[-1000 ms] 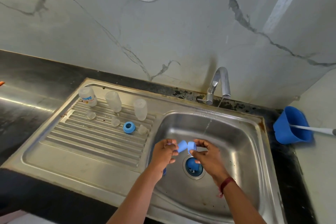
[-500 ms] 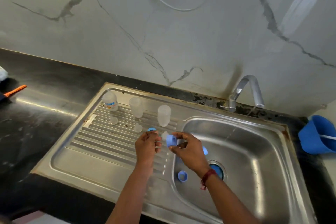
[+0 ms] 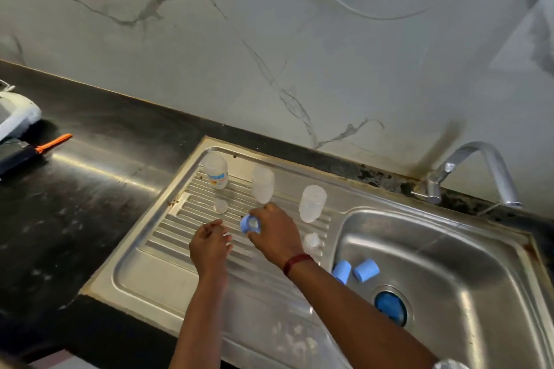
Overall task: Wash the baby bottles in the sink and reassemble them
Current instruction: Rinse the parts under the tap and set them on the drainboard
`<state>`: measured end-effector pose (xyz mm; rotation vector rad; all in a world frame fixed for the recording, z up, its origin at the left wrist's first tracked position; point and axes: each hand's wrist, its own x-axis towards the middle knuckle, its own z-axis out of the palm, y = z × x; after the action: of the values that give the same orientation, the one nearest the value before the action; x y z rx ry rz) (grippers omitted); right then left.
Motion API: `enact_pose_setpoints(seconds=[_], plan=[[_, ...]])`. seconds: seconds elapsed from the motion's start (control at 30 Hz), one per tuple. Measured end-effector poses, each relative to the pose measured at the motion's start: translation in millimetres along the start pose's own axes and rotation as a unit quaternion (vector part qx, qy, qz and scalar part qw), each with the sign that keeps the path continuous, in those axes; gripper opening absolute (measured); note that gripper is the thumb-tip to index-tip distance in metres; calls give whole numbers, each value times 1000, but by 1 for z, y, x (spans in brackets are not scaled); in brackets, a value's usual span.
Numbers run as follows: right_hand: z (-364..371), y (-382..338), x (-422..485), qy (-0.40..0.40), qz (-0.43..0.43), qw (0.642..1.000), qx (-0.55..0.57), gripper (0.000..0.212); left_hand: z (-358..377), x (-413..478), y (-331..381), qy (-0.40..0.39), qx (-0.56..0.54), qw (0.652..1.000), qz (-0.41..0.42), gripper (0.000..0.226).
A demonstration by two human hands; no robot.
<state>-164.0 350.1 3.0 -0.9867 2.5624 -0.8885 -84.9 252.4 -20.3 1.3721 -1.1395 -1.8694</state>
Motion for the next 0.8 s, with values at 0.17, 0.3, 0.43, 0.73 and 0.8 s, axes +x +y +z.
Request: enact_pose_setpoints(seconds=[0.17,0.3,0.43,0.73,0.8], plan=[[20,-16,28,-7,1,1000,-20,22,-3,8,2,49,-24,998,17,13],[36,-20,41,-16,10,999,-47,14,-4,14,-1,57,-26,998,7,15],[46,-18,48,-6,24,998,-60,14,-6,17,-7,67,-24,997,2,15],[58,-15,57,6,37,999,-40,11,-6,13,-8,62,-24,998,11,13],[54,-14,53,19,33,999,-29,12,-5,13,-7,61,-17,998,13,13]])
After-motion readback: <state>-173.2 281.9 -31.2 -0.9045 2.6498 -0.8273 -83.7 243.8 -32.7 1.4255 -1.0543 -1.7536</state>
